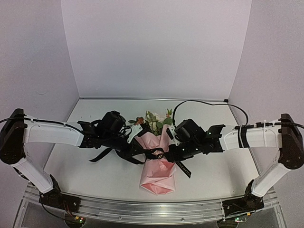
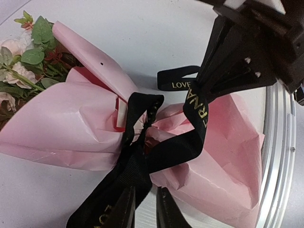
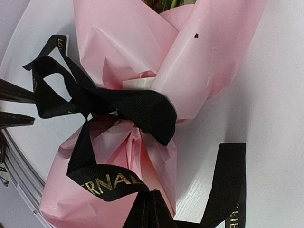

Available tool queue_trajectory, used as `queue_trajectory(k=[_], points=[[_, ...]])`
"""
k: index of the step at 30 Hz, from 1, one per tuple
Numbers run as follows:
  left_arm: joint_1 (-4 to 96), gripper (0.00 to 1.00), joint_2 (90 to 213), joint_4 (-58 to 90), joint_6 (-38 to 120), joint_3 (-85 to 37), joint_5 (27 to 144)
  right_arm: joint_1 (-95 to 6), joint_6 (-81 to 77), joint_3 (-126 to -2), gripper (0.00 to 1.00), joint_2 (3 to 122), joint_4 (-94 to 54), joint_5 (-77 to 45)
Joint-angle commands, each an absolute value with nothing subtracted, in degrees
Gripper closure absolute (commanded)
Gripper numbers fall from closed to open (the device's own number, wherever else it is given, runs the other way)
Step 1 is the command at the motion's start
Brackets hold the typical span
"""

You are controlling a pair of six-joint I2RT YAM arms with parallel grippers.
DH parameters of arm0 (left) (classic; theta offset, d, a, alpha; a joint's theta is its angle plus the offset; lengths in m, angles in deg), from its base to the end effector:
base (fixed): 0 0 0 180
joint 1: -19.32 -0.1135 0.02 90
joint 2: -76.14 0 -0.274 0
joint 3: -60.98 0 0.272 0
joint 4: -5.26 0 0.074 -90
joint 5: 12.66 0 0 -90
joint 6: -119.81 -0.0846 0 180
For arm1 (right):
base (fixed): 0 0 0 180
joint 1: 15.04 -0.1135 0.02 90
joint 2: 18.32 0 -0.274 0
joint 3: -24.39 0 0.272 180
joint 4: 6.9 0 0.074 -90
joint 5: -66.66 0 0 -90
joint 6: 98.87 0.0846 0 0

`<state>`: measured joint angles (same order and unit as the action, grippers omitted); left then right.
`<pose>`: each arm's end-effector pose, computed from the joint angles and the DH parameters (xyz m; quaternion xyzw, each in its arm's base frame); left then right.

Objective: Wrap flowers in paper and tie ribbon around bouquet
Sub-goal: Cross the ribbon over the folded bouquet.

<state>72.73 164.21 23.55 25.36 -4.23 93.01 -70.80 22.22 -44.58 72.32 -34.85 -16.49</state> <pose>0.2073 -0.3175 0.1794 0.4857 0.7622 -0.2827 0.3214 0.2045 0.3183 0.1667 -0.2203 0.9108 0.2775 0.2117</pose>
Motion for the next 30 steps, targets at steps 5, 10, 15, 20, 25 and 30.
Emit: queue_trajectory(k=[5,10,15,20,25,30], points=[[72.59,0.75,163.12,22.24,20.66,-13.4,94.71,-71.6,23.95,-46.79,1.0,73.53,-35.73,-18.5],[71.58,0.75,170.21,21.45,15.98,-18.49,97.91,-71.61,25.08,-45.98,1.0,73.32,-35.14,-19.43],[70.19,0.74,174.81,22.49,11.6,-19.8,103.13,-71.57,27.98,-43.12,1.0,71.76,-34.09,-23.19],[70.12,0.71,175.5,22.38,6.85,-18.23,105.64,-71.6,30.38,-41.27,1.0,71.22,-31.54,-22.7],[70.33,0.72,176.67,24.45,3.92,-18.9,106.48,-71.58,31.29,-39.89,1.0,70.33,-30.97,-23.09],[71.32,0.74,177.68,27.03,1.0,-19.35,106.05,-71.56,31.41,-38.6,1.0,69.05,-30.39,-23.34]])
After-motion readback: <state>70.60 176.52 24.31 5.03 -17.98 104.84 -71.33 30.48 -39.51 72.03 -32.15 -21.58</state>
